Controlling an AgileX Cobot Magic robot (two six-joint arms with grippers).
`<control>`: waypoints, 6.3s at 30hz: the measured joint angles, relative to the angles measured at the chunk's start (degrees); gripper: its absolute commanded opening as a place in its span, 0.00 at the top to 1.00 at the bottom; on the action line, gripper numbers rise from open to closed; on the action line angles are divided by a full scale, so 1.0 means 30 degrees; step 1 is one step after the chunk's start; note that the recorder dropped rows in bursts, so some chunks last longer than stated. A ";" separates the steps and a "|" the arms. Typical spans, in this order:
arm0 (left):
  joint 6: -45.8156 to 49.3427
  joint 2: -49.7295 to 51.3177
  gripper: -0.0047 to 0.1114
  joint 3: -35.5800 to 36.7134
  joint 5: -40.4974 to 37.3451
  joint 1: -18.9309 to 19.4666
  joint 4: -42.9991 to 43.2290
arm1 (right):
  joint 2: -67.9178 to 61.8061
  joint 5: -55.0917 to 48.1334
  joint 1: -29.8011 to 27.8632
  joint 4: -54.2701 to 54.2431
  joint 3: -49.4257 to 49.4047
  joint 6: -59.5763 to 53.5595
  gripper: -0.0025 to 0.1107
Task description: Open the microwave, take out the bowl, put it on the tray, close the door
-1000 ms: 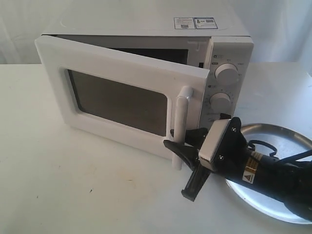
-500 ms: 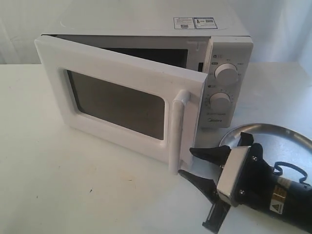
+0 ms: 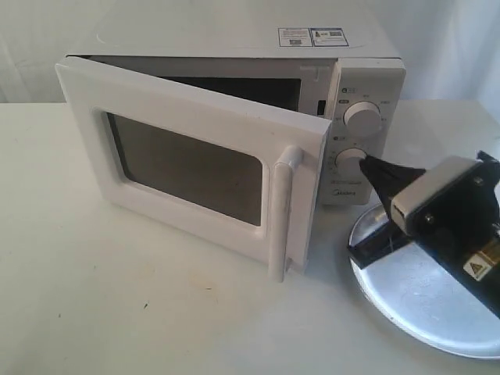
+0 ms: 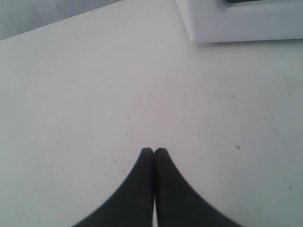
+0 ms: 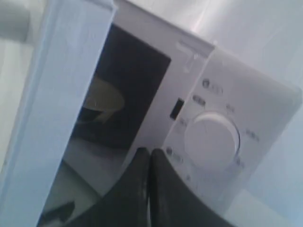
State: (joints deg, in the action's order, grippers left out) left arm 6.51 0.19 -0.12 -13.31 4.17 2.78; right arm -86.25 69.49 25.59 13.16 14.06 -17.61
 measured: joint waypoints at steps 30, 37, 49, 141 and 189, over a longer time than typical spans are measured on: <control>0.0005 0.0000 0.96 0.0000 -0.0044 0.0000 0.0007 | -0.2803 -0.5320 0.1378 0.9368 0.7755 0.3515 0.83; 0.0005 0.0000 0.96 0.0000 -0.0006 0.0000 0.0007 | -0.7207 -0.6777 0.1972 0.9398 1.2908 0.3478 0.47; 0.0005 0.0000 0.96 0.0000 -0.0006 0.0000 0.0007 | -1.2803 -1.2070 0.3215 0.8596 1.9645 0.2976 0.46; 0.0005 0.0000 0.96 0.0000 -0.0006 0.0000 0.0007 | -0.1357 -1.5566 1.1176 1.4797 1.8965 1.9871 0.98; 0.0005 0.0000 0.96 0.0000 -0.0006 0.0000 0.0007 | -0.8505 -4.6284 1.3905 1.8315 2.7529 1.3181 0.98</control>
State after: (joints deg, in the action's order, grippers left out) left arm 6.53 0.19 -0.12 -13.33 4.17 2.80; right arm -111.76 -69.36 67.31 68.11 96.65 21.93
